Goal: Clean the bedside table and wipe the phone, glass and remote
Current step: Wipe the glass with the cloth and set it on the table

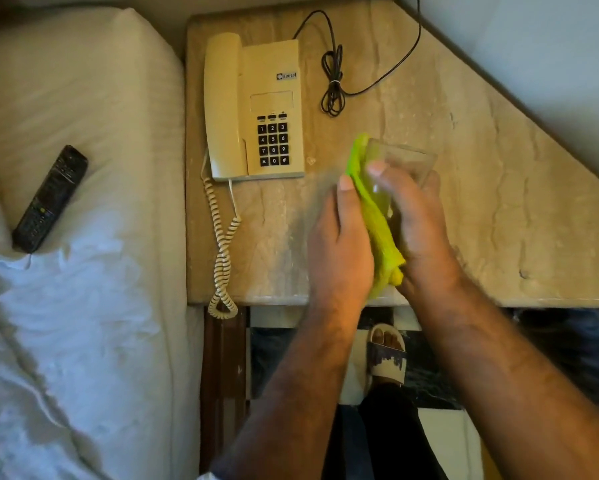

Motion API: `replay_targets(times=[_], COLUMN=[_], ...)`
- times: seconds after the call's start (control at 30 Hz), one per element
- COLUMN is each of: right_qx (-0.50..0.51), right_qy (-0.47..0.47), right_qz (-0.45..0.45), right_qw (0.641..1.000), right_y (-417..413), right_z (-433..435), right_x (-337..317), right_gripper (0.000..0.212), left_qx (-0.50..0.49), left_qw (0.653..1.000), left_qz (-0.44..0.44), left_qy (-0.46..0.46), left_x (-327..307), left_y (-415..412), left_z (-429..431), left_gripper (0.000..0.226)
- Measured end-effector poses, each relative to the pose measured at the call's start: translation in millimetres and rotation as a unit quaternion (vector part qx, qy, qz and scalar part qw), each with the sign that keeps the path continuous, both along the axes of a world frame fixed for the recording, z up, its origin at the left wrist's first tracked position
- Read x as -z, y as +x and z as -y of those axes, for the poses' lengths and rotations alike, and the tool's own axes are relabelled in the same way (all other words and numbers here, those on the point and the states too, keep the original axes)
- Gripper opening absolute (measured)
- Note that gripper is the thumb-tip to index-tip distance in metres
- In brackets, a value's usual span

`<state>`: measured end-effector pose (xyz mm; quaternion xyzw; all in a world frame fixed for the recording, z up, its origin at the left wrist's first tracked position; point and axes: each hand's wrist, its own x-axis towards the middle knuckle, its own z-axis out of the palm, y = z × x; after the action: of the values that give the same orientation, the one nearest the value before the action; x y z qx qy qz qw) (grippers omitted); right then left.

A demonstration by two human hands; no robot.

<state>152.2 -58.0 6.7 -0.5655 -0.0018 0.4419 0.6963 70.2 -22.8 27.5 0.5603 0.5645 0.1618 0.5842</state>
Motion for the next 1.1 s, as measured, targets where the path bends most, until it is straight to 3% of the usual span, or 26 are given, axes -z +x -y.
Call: replay_targets(times=[0.1, 0.2, 0.27, 0.37, 0.43, 0.53, 0.67, 0.77, 0.83, 0.93, 1.0, 1.1], right_qx=[-0.026, -0.058, -0.086, -0.031, -0.03, -0.081, -0.191, -0.129, -0.083, -0.07, -0.068, -0.068], right_qy=[0.055, -0.008, -0.038, -0.081, -0.069, -0.038, -0.114, -0.097, -0.098, -0.12, -0.12, -0.08], right_qz=[-0.071, -0.02, 0.019, 0.049, 0.056, -0.009, 0.052, 0.059, 0.061, 0.072, 0.073, 0.108], right_qw=[0.996, 0.998, 0.995, 0.995, 0.996, 0.996, 0.974, 0.985, 0.99, 0.988, 0.988, 0.989], right_y=[3.7, -5.7, -16.8, -20.8, -9.6, 5.9, -5.3, -23.1, -24.0, -10.4, 2.8, 20.6], right_z=[5.3, 14.5, 16.2, 9.1, 3.0, -1.4, 0.7, -3.1, -7.0, -14.8, -20.4, -31.9], right_x=[1.6, 3.2, 4.8, 2.1, -1.0, -3.8, -1.2, -1.1, -1.5, -4.6, -2.0, 1.7], right_gripper=[0.02, 0.033, 0.052, 0.075, 0.064, 0.042, 0.069, 0.046, 0.046, 0.046, 0.038, 0.034], left_qx=[0.011, -0.006, -0.021, -0.025, -0.014, -0.023, -0.103, -0.163, -0.141, -0.043, 0.013, 0.015], left_qw=[0.998, 0.992, 0.994, 0.999, 1.0, 0.997, 0.973, 0.972, 0.984, 0.997, 0.997, 0.986], left_qz=[-0.006, -0.021, -0.028, -0.023, 0.002, 0.019, 0.045, 0.057, 0.054, 0.035, 0.009, -0.007], left_qy=[-0.056, -0.128, -0.1, -0.017, -0.008, -0.071, -0.201, -0.158, -0.099, -0.058, -0.077, -0.168], left_x=[8.7, 10.5, 6.9, 1.2, 1.0, 8.0, 13.7, 11.4, 11.5, 15.0, 21.9, 31.0], left_y=[-16.1, -16.2, -6.4, 1.5, -4.1, -20.4, -19.7, -3.4, 0.4, -15.1, -34.9, -67.4], left_z=[12.3, 0.3, -11.1, -9.5, 4.0, 17.6, -3.1, -21.7, -20.6, -6.4, -1.2, -6.1], left_gripper=[0.047, 0.05, 0.048, 0.042, 0.039, 0.041, 0.055, 0.057, 0.056, 0.032, 0.029, 0.031])
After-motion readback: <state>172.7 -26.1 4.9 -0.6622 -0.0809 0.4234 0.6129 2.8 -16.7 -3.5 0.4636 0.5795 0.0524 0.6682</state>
